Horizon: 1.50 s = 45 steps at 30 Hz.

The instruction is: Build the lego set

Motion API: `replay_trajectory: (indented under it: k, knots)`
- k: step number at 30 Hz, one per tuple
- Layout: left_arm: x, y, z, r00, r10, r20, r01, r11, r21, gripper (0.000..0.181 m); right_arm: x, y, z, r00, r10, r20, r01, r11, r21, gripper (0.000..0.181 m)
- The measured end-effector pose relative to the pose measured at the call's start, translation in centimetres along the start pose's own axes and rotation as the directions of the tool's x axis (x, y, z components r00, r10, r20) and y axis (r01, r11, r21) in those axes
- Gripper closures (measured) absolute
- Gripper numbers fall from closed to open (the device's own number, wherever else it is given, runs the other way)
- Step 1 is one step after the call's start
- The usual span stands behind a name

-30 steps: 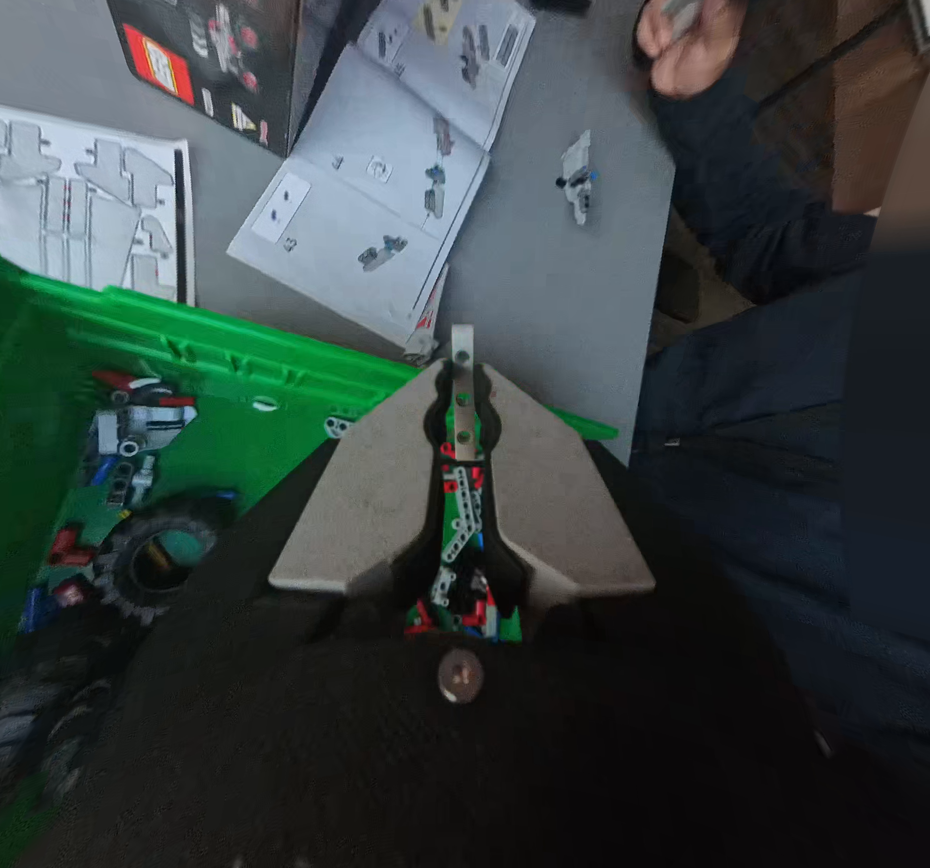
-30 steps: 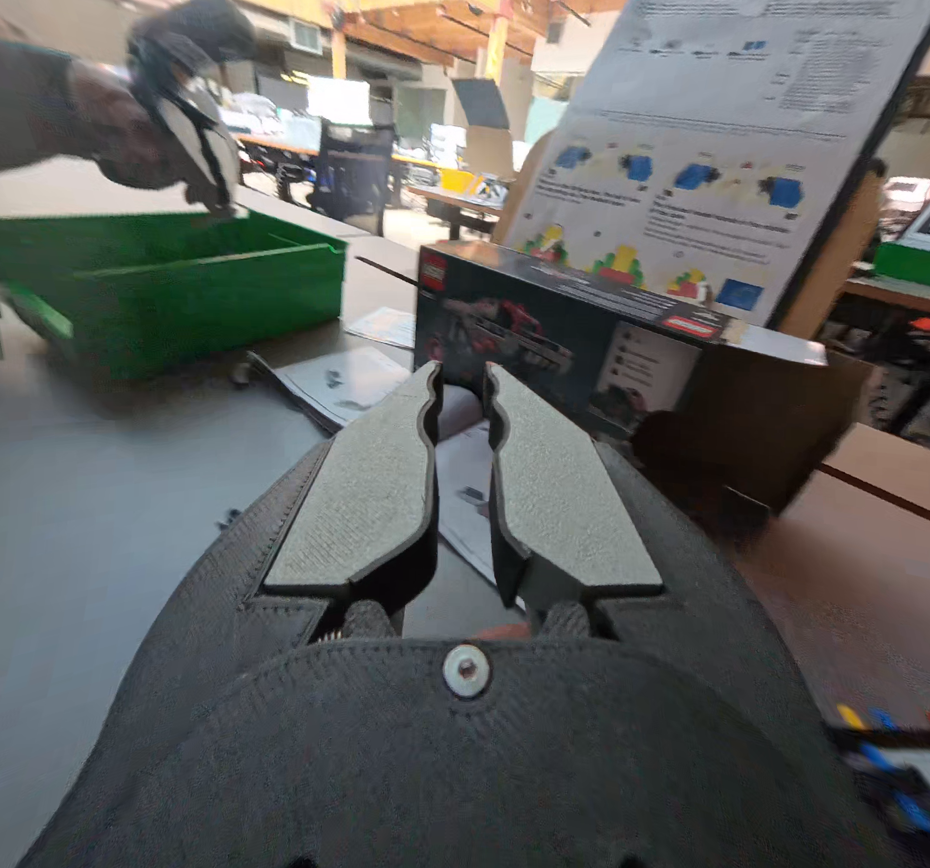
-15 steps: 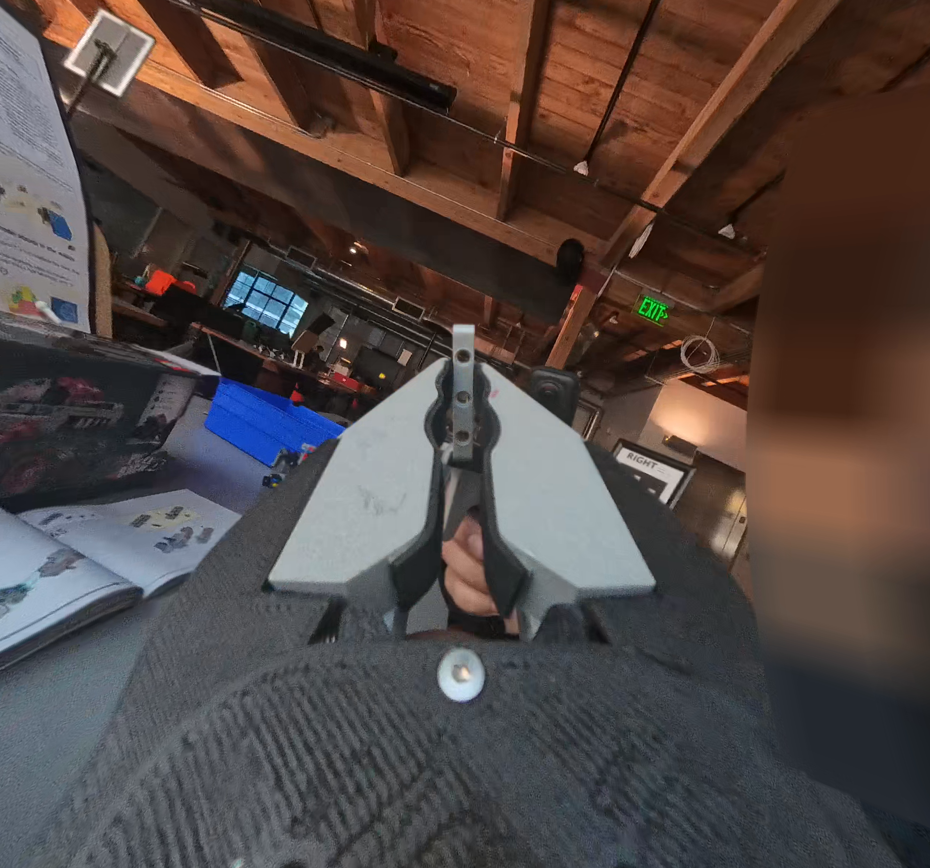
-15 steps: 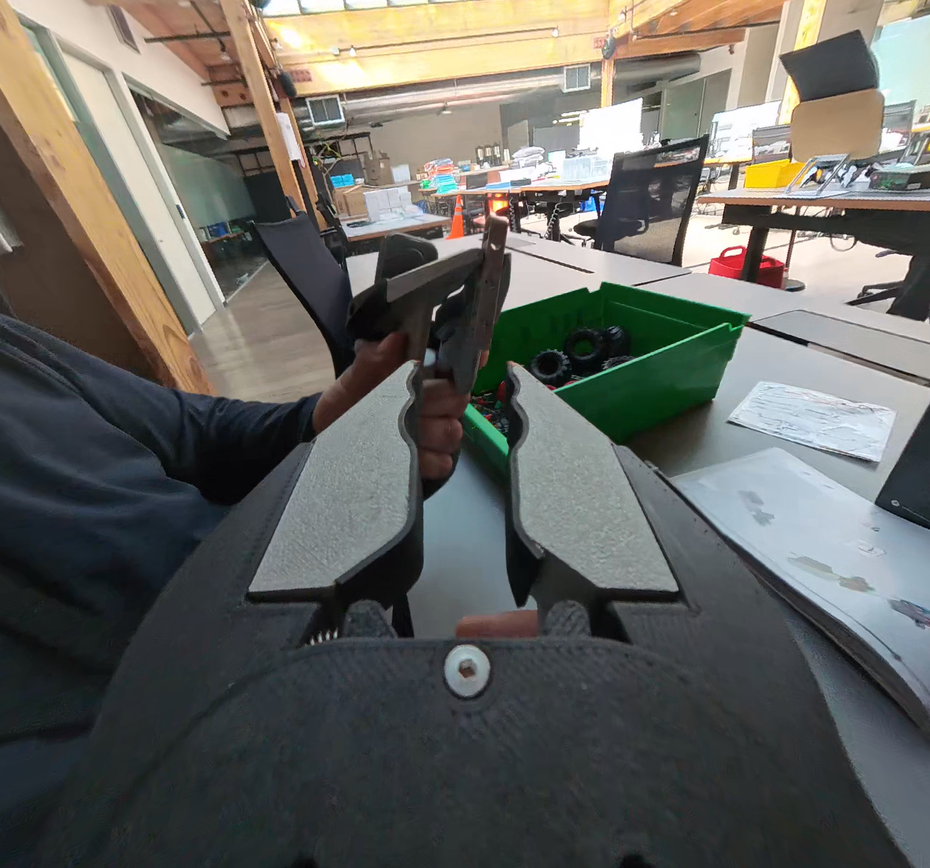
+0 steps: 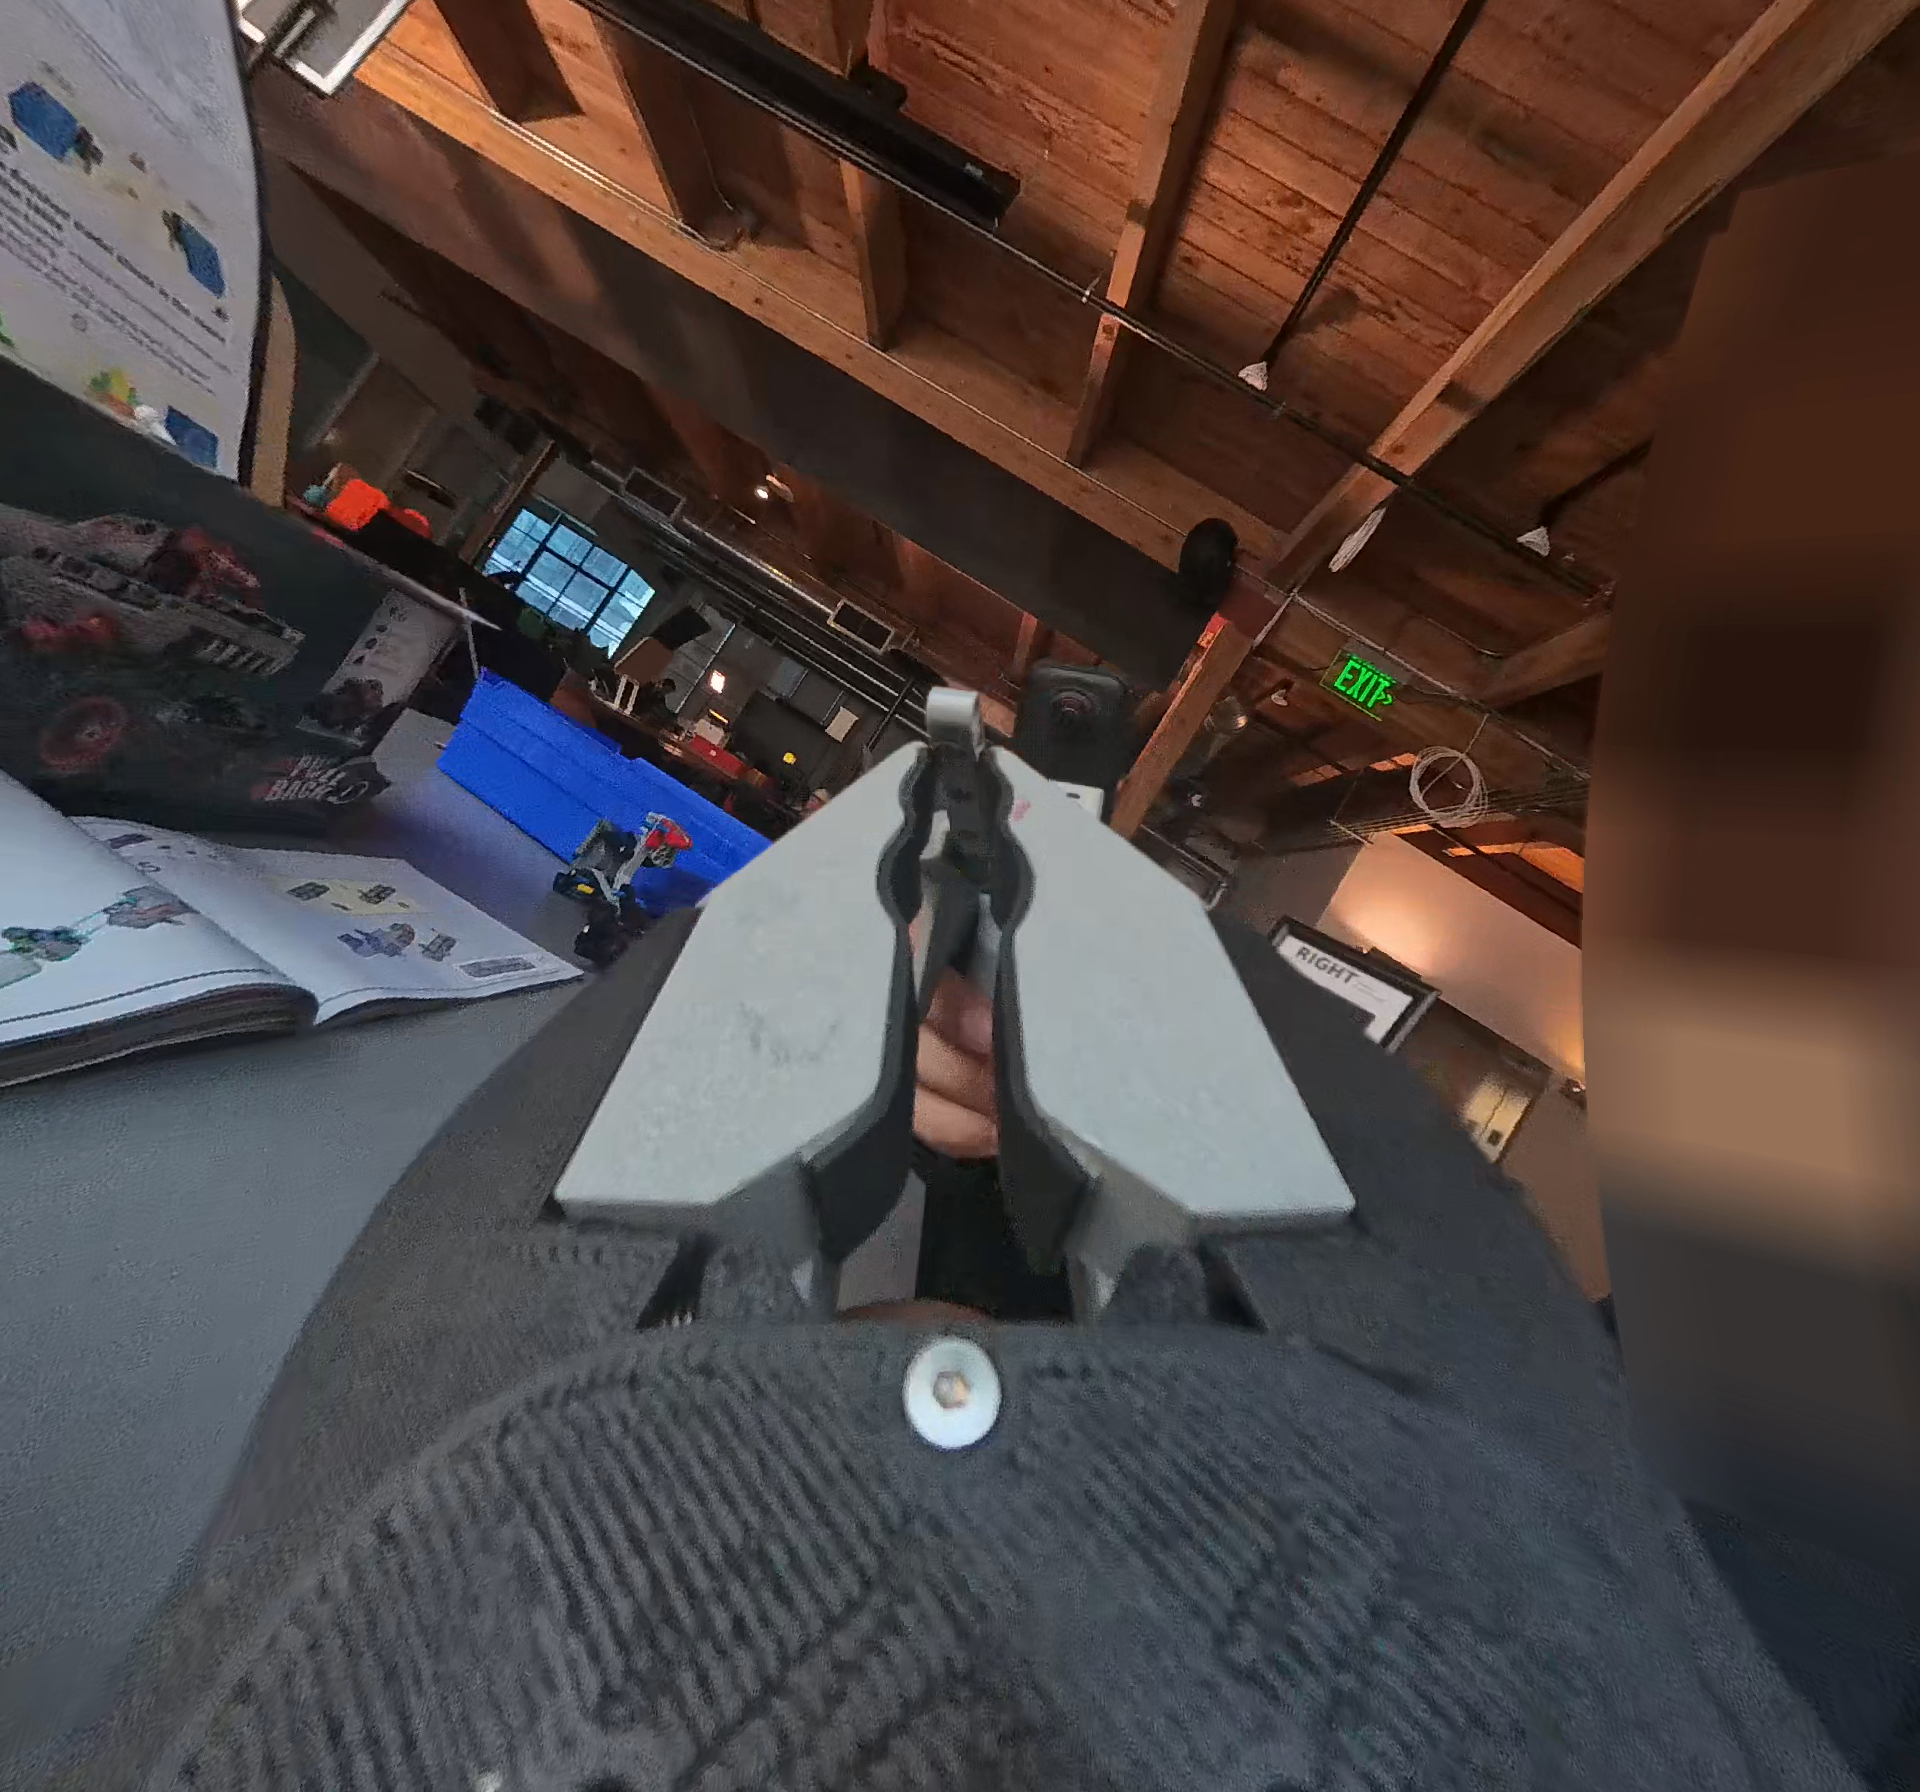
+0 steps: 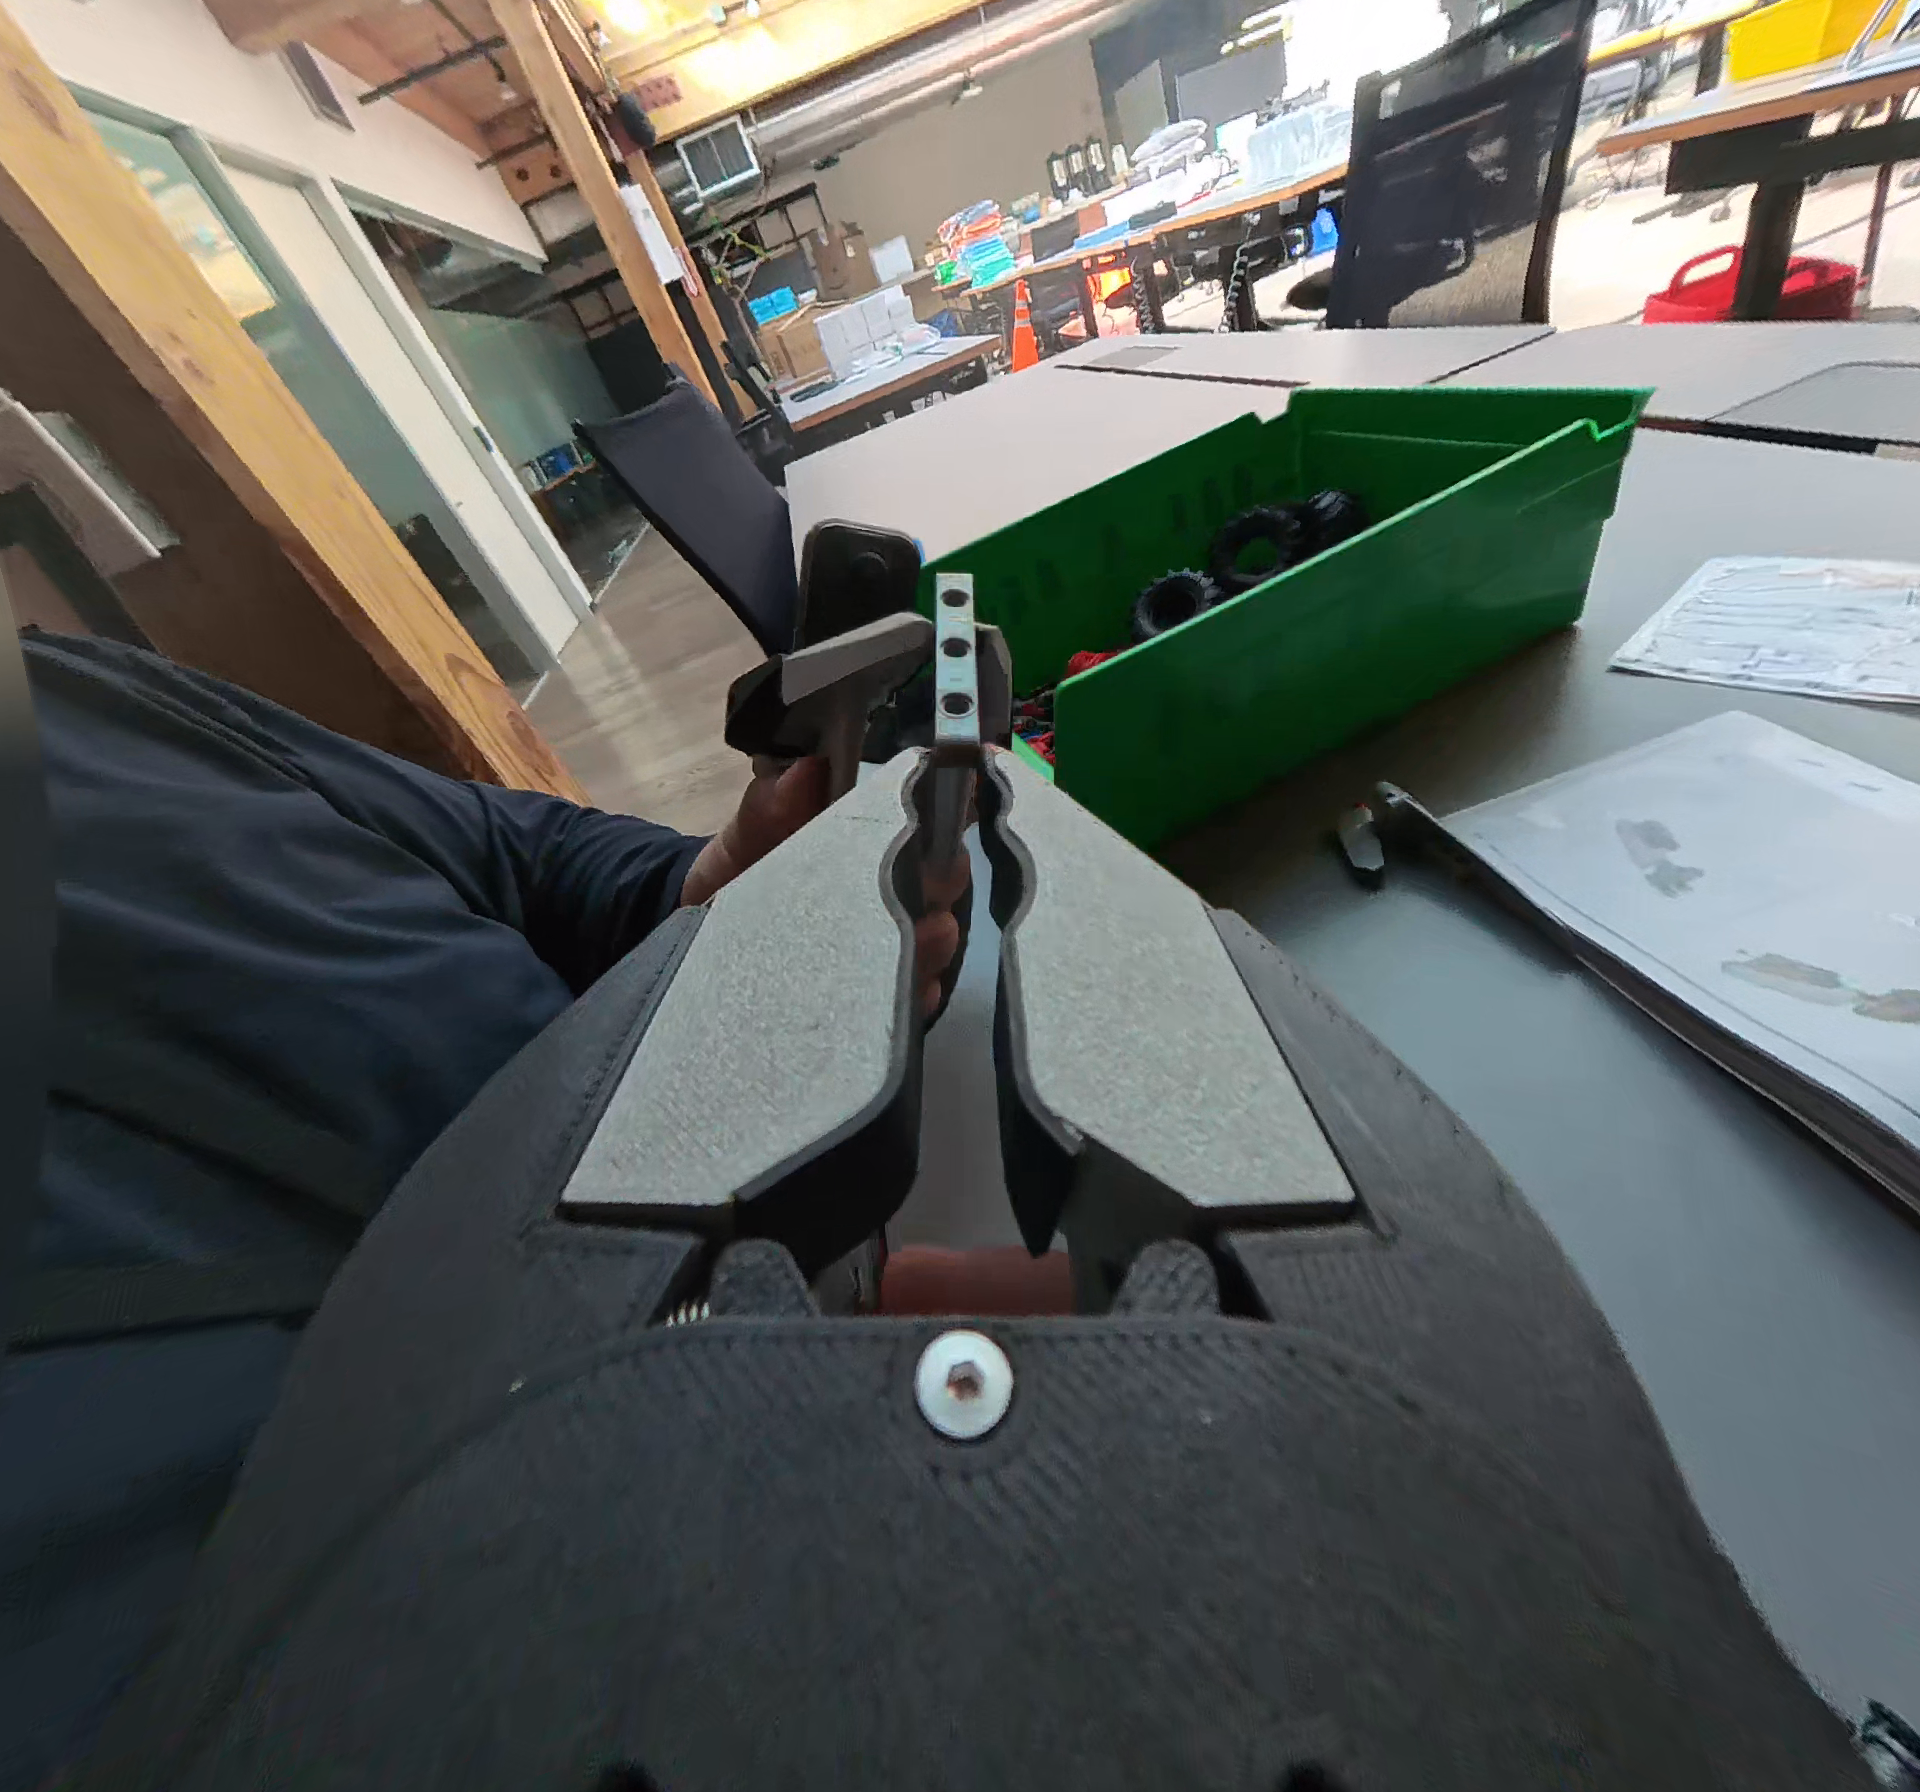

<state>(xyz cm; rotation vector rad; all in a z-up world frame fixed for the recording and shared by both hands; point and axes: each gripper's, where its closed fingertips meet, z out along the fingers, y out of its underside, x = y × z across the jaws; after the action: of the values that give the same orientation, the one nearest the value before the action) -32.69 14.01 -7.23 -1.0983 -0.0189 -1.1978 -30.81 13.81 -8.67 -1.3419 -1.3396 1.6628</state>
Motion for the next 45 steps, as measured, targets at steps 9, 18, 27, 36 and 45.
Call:
replay_trajectory:
  k: [9,18,27,36,45]
  knots:
    - [-1.7,0.6,-0.6,0.999,-0.039,-0.019,0.039,0.999,-0.005,0.177,1.3,1.1,0.3,0.983,0.15,0.103,-0.155,0.987,0.036,0.174]
    - [-2.3,3.3,-0.4,0.993,-0.114,-0.018,0.111,0.988,-0.105,0.177,2.0,3.0,-1.0,1.0,0.014,-0.015,-0.014,1.0,-0.023,0.177]
    - [-2.9,6.4,-1.0,0.979,0.198,-0.055,-0.199,0.848,-0.492,0.143,7.6,6.1,-15.8,0.909,-0.13,-0.396,0.05,0.977,-0.208,0.177]
    - [-2.2,7.7,-1.3,0.937,0.334,-0.104,-0.334,0.767,-0.547,0.141,12.4,10.5,-22.6,0.894,-0.246,-0.375,0.02,0.857,-0.514,0.177]
    - [-3.4,7.6,-1.0,0.918,0.389,-0.075,-0.362,0.744,-0.563,0.153,15.7,13.0,-22.5,0.933,-0.282,-0.224,0.055,0.727,-0.684,0.177]
